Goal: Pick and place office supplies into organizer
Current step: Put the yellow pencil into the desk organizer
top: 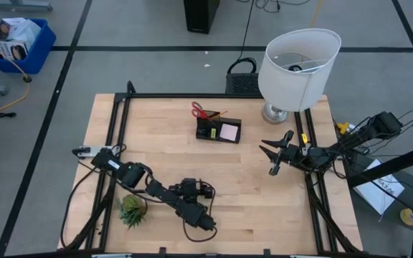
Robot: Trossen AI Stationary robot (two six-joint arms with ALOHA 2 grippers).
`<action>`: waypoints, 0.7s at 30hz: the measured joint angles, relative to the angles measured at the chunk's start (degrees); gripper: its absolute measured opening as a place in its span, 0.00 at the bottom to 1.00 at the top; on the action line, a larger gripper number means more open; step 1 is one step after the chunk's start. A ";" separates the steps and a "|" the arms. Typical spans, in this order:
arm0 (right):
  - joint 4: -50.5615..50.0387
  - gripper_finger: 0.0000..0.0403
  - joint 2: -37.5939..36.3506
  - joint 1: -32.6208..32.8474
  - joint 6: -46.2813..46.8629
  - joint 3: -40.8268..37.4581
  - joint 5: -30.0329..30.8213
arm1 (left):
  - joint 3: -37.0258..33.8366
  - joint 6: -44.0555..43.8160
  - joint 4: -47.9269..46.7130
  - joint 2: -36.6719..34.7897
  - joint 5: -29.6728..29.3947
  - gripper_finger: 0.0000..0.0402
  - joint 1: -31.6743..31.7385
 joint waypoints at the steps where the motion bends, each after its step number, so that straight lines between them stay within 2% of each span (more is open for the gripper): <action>1: 0.02 0.25 0.00 -0.02 0.00 -0.02 0.00 | 0.00 -0.17 -0.10 0.06 -0.25 0.80 0.03; 5: 0.00 0.25 0.00 -0.01 0.00 -0.02 -0.01 | 1.45 -2.00 -2.37 0.52 -0.29 0.80 0.02; 11: -0.02 0.25 -0.02 0.00 0.00 0.00 0.00 | 9.62 -11.53 -12.31 1.98 0.06 0.80 -1.41; 14: 0.02 0.25 -0.02 0.00 0.00 0.00 -0.02 | 11.56 -10.77 -11.93 1.74 1.90 0.80 -1.99; 21: 0.00 0.25 -0.01 -0.02 0.00 -0.01 -0.01 | 10.48 -8.53 -11.20 1.55 1.40 0.80 -2.23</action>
